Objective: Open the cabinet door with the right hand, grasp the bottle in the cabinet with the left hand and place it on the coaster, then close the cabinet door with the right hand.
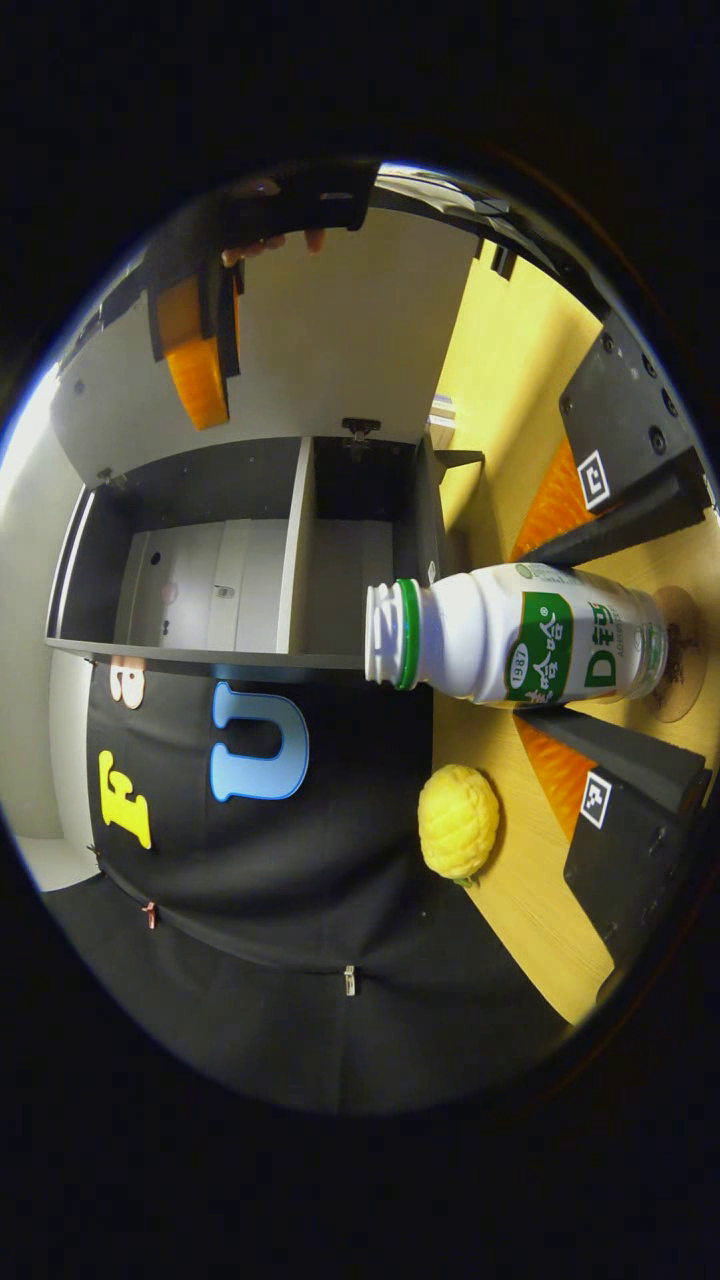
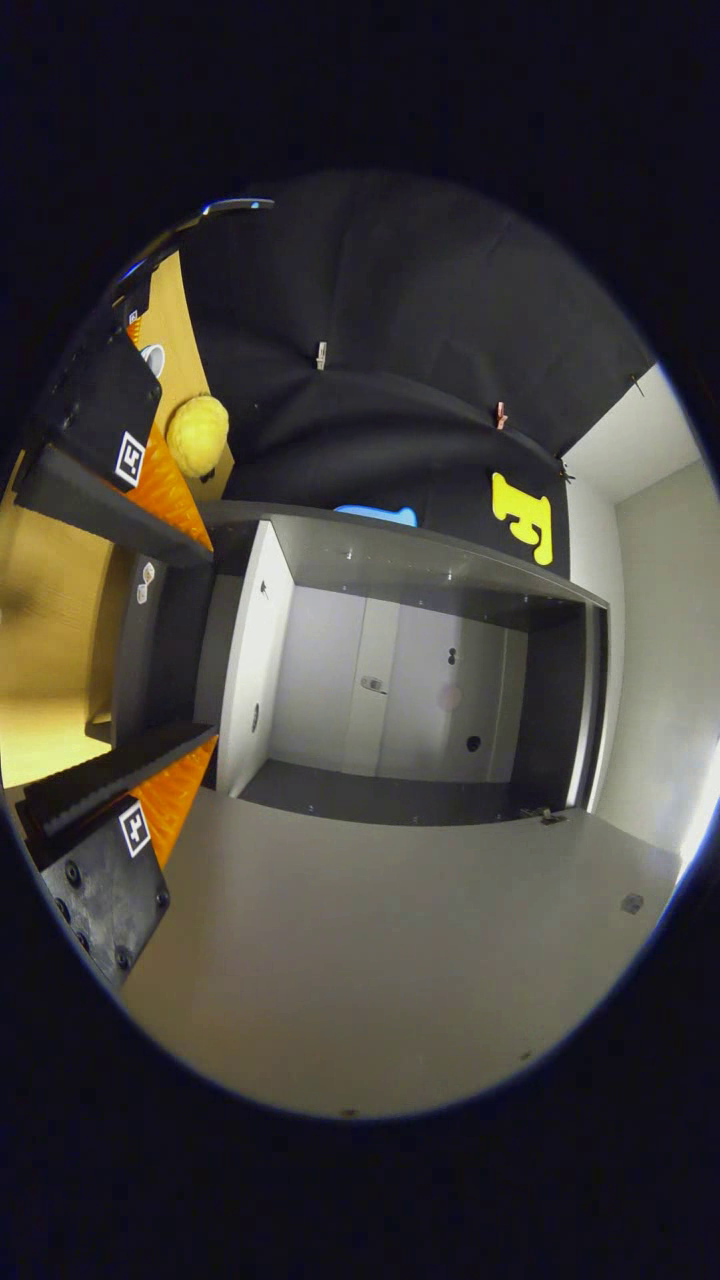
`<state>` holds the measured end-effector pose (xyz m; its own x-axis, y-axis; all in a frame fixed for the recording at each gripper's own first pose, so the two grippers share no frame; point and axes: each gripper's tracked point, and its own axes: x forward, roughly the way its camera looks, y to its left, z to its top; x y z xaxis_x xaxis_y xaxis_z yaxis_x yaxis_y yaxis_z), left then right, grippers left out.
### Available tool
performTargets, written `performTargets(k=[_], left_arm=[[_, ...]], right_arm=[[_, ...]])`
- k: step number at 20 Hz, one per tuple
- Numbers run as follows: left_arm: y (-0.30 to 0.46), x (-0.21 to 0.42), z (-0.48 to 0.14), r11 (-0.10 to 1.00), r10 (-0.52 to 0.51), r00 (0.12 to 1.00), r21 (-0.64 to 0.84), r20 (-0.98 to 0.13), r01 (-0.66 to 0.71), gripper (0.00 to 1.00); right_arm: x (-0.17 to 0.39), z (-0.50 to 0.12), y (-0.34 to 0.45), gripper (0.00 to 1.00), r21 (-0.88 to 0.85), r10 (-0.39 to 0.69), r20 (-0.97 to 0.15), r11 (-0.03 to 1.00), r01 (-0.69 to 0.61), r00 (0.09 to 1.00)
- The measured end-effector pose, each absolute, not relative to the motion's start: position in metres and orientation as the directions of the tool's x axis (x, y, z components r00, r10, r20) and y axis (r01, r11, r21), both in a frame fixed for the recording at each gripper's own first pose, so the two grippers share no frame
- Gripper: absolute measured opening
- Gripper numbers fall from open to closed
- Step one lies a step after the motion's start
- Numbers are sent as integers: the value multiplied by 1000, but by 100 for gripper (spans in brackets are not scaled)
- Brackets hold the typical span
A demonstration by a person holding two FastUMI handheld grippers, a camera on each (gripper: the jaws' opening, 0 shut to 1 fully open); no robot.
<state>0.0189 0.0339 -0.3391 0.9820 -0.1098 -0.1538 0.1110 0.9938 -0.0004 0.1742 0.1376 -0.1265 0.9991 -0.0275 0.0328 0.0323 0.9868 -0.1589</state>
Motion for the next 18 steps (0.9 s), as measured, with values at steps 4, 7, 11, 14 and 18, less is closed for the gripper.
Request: performTargets(k=[4, 7, 11, 14, 18], left_arm=[[37, 10, -356, 997, -82, 988, -16, -131, 81, 80], [38, 6, -372, 997, -71, 987, 10, -145, 73, 80], [42, 1, -388, 998, -54, 986, 35, -158, 60, 81], [47, 2, -388, 999, -28, 987, 27, -156, 32, 82], [49, 14, -375, 999, -38, 989, -27, -141, 34, 87]], right_arm=[[168, -143, 147, 98, -128, -18, 1, 992, 18, 1000], [165, -149, 150, 97, -173, -18, -6, 985, 16, 1000], [161, -155, 148, 97, -220, -26, -35, 975, 17, 999], [163, -151, 145, 98, -169, -39, -34, 985, 33, 999], [166, -153, 141, 98, -173, -52, -49, 984, 42, 997]])
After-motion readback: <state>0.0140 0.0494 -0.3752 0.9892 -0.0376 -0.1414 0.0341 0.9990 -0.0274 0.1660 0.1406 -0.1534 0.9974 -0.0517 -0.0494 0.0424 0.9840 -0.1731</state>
